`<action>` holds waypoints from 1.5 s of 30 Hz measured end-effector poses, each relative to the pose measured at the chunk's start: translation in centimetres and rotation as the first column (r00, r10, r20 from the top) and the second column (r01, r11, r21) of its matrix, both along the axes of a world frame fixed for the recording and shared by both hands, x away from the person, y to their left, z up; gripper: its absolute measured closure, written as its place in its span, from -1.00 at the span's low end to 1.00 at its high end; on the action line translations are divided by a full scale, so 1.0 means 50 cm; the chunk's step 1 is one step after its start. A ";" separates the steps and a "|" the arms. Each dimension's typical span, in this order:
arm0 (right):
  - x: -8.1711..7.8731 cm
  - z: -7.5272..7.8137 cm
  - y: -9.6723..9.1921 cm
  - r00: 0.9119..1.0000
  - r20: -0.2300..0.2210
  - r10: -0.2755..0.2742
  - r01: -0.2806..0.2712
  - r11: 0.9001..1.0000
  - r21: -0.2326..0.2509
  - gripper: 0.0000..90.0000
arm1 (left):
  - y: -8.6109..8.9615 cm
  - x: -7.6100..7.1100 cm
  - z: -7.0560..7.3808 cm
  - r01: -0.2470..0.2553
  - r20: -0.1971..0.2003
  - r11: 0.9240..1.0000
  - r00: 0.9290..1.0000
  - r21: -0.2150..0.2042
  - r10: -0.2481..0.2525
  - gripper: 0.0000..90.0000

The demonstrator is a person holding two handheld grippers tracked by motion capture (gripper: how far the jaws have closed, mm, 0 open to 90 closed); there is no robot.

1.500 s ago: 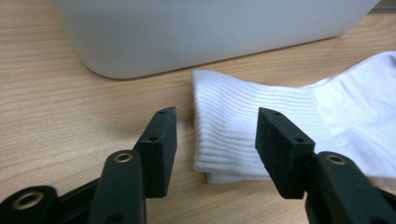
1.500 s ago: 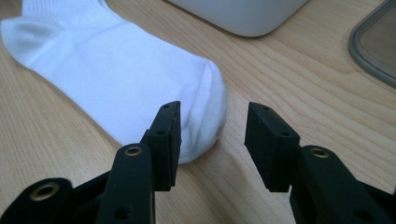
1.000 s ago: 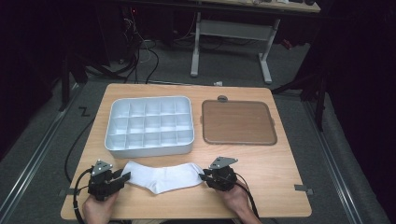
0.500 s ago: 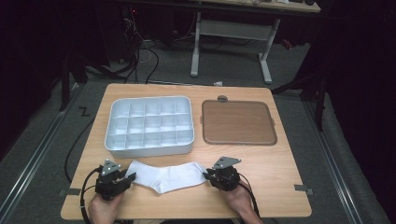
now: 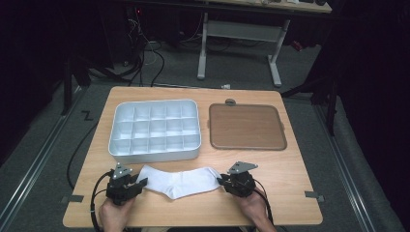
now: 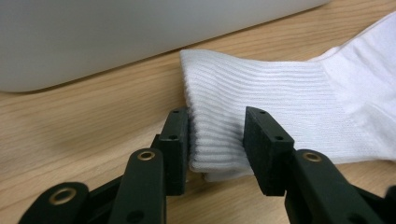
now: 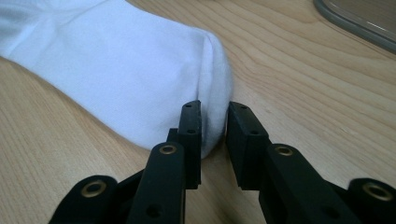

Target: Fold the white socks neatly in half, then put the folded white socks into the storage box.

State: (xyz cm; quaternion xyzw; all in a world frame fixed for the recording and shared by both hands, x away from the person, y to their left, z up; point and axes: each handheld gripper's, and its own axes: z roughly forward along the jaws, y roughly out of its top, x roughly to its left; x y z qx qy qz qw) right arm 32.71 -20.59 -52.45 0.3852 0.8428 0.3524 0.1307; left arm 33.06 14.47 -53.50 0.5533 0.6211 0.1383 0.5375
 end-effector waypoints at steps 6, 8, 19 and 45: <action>-0.002 -0.001 -0.018 1.000 0.001 -0.021 0.021 1.000 0.007 0.69 | -0.014 0.002 0.000 0.012 0.003 1.000 1.000 0.000 -0.012 0.37; -0.002 -0.002 -0.020 1.000 0.005 -0.020 0.020 1.000 0.006 0.69 | -0.018 0.002 0.000 0.015 0.003 1.000 1.000 -0.003 -0.015 0.37; -0.009 0.000 -0.058 0.997 -0.006 -0.074 0.074 0.997 0.011 0.69 | -0.054 0.007 0.000 0.052 -0.002 0.999 0.999 -0.014 -0.052 0.36; -0.007 -0.001 -0.119 0.984 -0.004 -0.180 0.180 0.983 0.019 0.45 | -0.109 0.037 0.002 0.065 -0.006 0.997 0.998 -0.029 -0.066 0.16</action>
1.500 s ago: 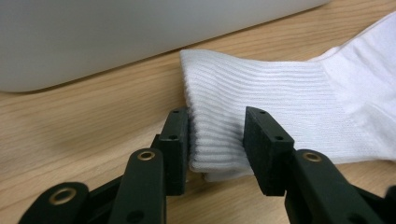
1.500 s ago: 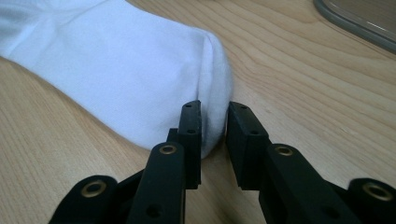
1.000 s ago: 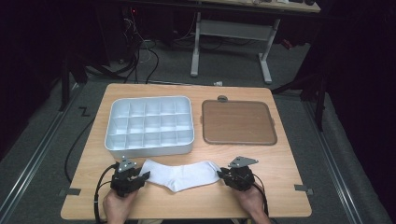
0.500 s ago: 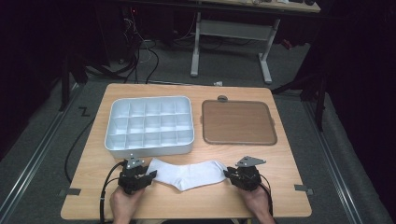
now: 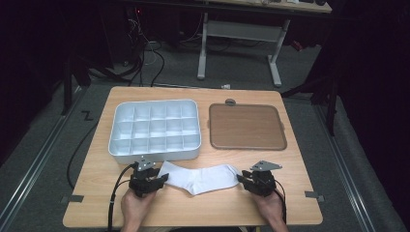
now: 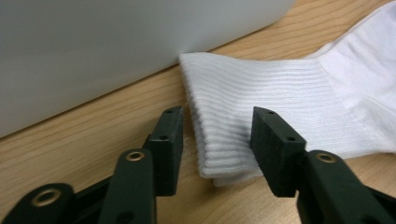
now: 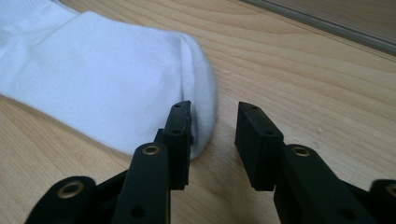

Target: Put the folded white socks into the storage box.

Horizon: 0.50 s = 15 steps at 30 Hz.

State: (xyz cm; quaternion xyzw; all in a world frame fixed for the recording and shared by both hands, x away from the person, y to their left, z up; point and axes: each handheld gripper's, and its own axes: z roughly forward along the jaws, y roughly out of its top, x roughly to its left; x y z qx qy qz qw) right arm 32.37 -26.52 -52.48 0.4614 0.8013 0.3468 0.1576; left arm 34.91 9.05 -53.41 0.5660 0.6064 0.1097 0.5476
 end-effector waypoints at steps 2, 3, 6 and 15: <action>0.000 0.001 -0.001 1.000 -0.001 -0.002 0.002 1.000 0.003 0.43 | 0.002 -0.002 0.004 -0.008 0.005 1.000 1.000 -0.011 0.008 0.13; -0.004 0.009 -0.001 1.000 0.024 -0.013 0.013 1.000 0.009 0.37 | 0.005 -0.006 0.013 -0.017 0.015 0.999 1.000 -0.036 0.017 0.06; -0.011 0.024 -0.001 0.997 0.069 -0.022 0.021 1.000 0.024 0.35 | 0.010 -0.014 0.026 -0.030 0.025 0.997 0.999 -0.070 0.032 0.00; -0.018 0.056 0.042 0.992 0.113 0.058 -0.063 0.997 0.042 0.44 | 0.001 -0.017 0.015 -0.058 -0.034 0.996 0.998 -0.068 0.055 -0.04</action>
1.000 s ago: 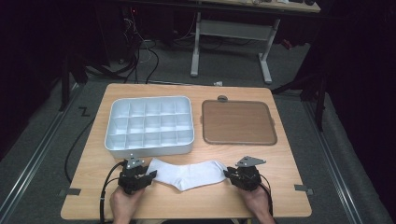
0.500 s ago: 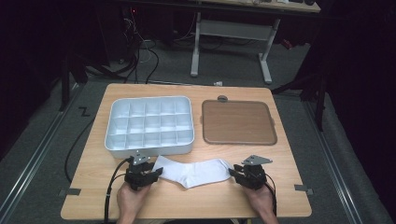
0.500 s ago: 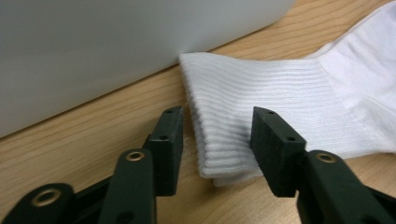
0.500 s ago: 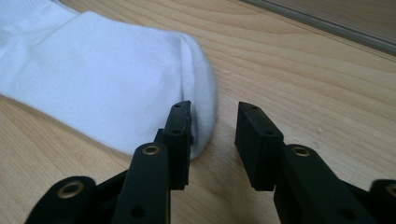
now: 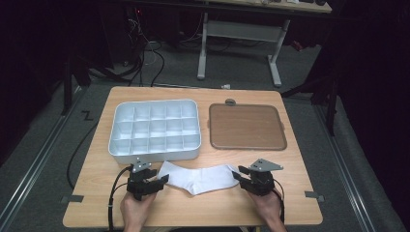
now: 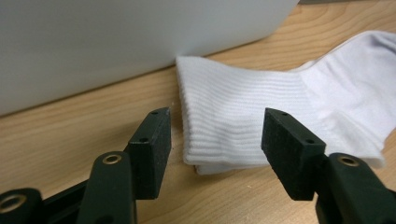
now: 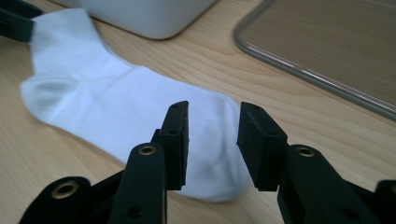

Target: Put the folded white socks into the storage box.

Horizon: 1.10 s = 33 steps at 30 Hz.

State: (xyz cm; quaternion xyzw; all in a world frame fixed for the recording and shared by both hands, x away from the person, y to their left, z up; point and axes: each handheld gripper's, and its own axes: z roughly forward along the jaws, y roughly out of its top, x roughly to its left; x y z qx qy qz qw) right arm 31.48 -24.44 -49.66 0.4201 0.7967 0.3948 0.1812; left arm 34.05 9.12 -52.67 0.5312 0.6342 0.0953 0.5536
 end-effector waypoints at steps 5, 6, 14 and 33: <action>0.012 -0.002 0.073 0.991 -0.031 0.133 -0.132 0.991 0.031 0.48 | -0.014 -0.001 -0.010 -0.003 -0.007 1.000 1.000 0.019 0.004 -0.02; 0.012 -0.002 0.073 0.991 -0.031 0.133 -0.132 0.991 0.031 0.48 | -0.014 -0.001 -0.010 -0.003 -0.007 1.000 1.000 0.019 0.004 -0.02; 0.029 -0.031 0.180 0.960 -0.088 0.266 -0.264 0.964 0.040 0.46 | -0.028 -0.006 -0.015 -0.006 0.025 0.996 1.000 0.093 0.004 -0.01; 0.027 -0.062 0.234 0.950 -0.082 0.301 -0.308 0.948 -0.084 0.36 | -0.040 0.005 -0.015 -0.002 0.027 0.992 1.000 0.126 -0.001 0.38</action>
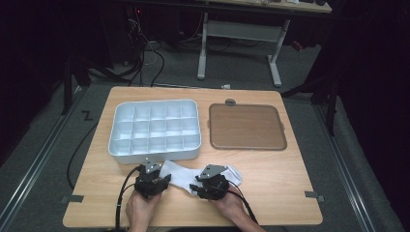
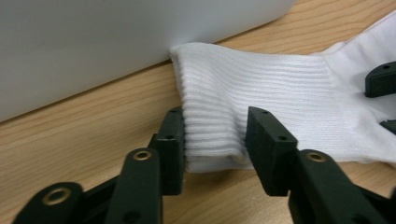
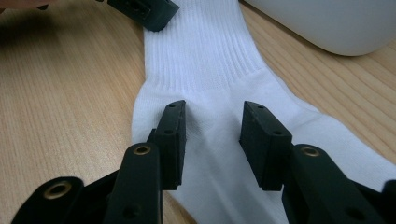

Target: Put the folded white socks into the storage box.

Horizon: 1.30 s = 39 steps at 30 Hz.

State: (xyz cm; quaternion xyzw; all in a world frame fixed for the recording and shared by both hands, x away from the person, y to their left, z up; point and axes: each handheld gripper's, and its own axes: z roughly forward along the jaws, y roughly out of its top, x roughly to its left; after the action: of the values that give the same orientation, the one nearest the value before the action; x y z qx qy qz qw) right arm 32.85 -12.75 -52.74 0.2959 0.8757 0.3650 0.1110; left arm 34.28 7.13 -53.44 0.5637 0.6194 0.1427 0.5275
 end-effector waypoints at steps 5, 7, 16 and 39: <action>0.001 -0.001 0.000 1.000 0.001 0.002 -0.002 1.000 0.003 0.36 | 0.011 0.006 0.003 0.010 -0.038 0.997 0.999 -0.071 -0.013 0.62; 0.001 0.000 0.000 1.000 -0.001 0.002 -0.002 1.000 0.003 0.36 | 0.013 0.007 0.004 0.013 -0.047 0.996 0.999 -0.087 -0.017 0.64; 0.001 -0.002 0.000 1.000 0.001 0.002 -0.002 1.000 0.007 0.38 | 0.021 0.001 0.021 0.042 -0.029 0.990 0.999 -0.136 -0.046 0.76; 0.010 -0.002 0.022 1.000 -0.007 0.009 -0.009 1.000 0.014 0.41 | 0.017 -0.012 0.124 0.149 0.052 0.962 0.989 -0.231 -0.140 0.77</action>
State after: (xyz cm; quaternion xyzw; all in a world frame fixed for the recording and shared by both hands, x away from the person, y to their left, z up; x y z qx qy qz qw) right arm 33.36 -11.67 -52.85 0.2940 0.8750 0.3703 0.1041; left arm 33.66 7.99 -47.23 0.5387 0.5799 0.0396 0.6099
